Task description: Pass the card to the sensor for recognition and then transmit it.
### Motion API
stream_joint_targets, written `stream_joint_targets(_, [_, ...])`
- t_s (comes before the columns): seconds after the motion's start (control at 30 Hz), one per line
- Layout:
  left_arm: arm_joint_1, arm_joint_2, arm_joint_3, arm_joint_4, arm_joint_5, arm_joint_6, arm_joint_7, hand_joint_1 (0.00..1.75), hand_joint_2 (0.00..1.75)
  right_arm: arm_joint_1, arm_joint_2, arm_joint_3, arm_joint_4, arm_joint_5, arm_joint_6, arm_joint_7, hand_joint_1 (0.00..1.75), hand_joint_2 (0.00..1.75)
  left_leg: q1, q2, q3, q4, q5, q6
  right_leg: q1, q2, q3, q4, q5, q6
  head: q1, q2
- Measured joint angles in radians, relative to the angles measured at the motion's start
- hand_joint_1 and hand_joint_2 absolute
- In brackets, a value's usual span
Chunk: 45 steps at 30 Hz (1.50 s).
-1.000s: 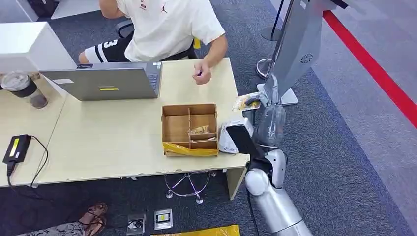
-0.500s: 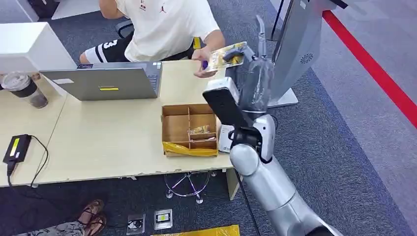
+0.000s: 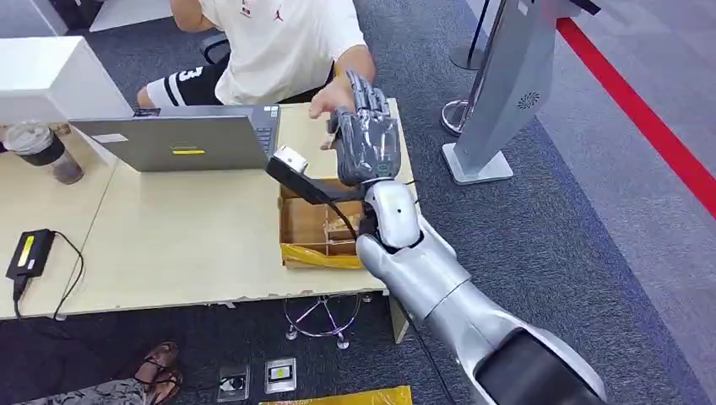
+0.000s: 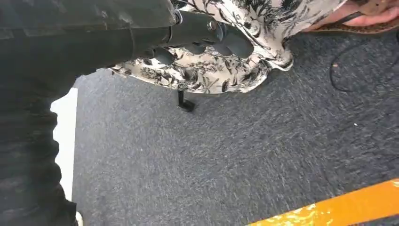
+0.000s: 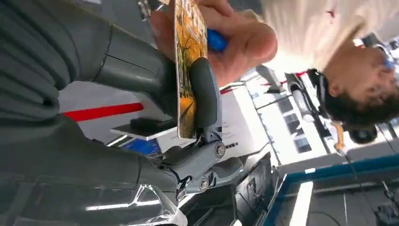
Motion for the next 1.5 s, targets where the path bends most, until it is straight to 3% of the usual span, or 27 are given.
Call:
stream_joint_targets(0.3, [0.007, -0.016, -0.008, 0.005, 0.009, 0.01, 0.0, 0.0, 1.75, -0.029, 0.019, 0.041, 0.126, 0.054, 0.023, 0.011, 1.75, 1.75, 0.0, 0.0, 0.0, 0.0, 0.0, 0.0, 0.0, 0.001, -0.001, 0.0, 0.0, 0.0, 0.0, 0.0])
stream_joint_targets(0.33, [0.007, -0.017, -0.009, 0.005, 0.01, 0.011, 0.0, 0.0, 1.75, -0.029, 0.02, 0.042, 0.134, 0.057, 0.023, 0.011, 0.45, 1.75, 0.0, 0.0, 0.0, 0.0, 0.0, 0.0, 0.0, 0.001, -0.001, 0.0, 0.0, 0.0, 0.0, 0.0])
stream_joint_targets(0.37, [0.008, -0.018, -0.009, 0.005, 0.01, 0.011, 0.0, 0.0, 1.75, -0.029, 0.023, 0.044, 0.14, 0.058, 0.023, 0.011, 0.0, 1.75, 0.0, 0.0, 0.0, 0.0, 0.0, 0.0, 0.0, 0.001, -0.001, 0.0, 0.0, 0.0, 0.0, 0.0])
stream_joint_targets(0.63, [0.013, -0.027, -0.01, 0.005, 0.017, 0.026, 0.002, 0.0, 1.75, -0.028, 0.035, 0.053, 0.176, 0.074, -0.016, 0.009, 0.0, 1.75, 0.0, 0.001, 0.0, 0.0, 0.0, 0.0, 0.0, 0.002, -0.001, 0.0, 0.0, 0.0, 0.0, 0.0])
stream_joint_targets(0.97, [0.018, -0.032, -0.01, 0.005, 0.026, 0.03, 0.004, 0.0, 1.75, -0.019, 0.036, 0.034, 0.173, 0.004, -0.075, -0.092, 0.0, 1.75, 0.0, 0.001, 0.0, 0.0, 0.0, 0.0, 0.0, 0.002, -0.001, 0.0, 0.0, 0.0, 0.0, 0.0])
stream_joint_targets(1.17, [0.019, -0.032, -0.01, 0.005, 0.027, 0.029, 0.021, 0.0, 1.75, 0.021, 0.028, -0.01, 0.074, -0.02, -0.082, -0.124, 0.02, 1.75, 0.0, 0.001, 0.0, 0.0, 0.0, 0.0, 0.0, 0.002, -0.001, 0.0, 0.0, 0.0, 0.0, 0.0])
stream_joint_targets(1.33, [0.021, -0.032, -0.01, 0.005, 0.029, 0.03, 0.054, 0.0, 1.75, 0.069, 0.016, -0.037, -0.037, -0.04, -0.067, -0.135, 0.23, 1.75, 0.0, 0.001, 0.001, 0.0, 0.0, 0.0, 0.0, 0.003, -0.001, 0.0, 0.0, 0.0, 0.0, 0.0])
stream_joint_targets(1.5, [0.024, -0.032, -0.01, 0.005, 0.04, 0.032, 0.101, 0.0, 1.75, 0.139, -0.01, -0.044, -0.232, -0.059, -0.063, -0.158, 0.42, 1.75, 0.0, 0.001, 0.001, 0.0, 0.0, 0.0, 0.0, 0.003, -0.001, 0.0, 0.0, 0.0, 0.0, 0.0])
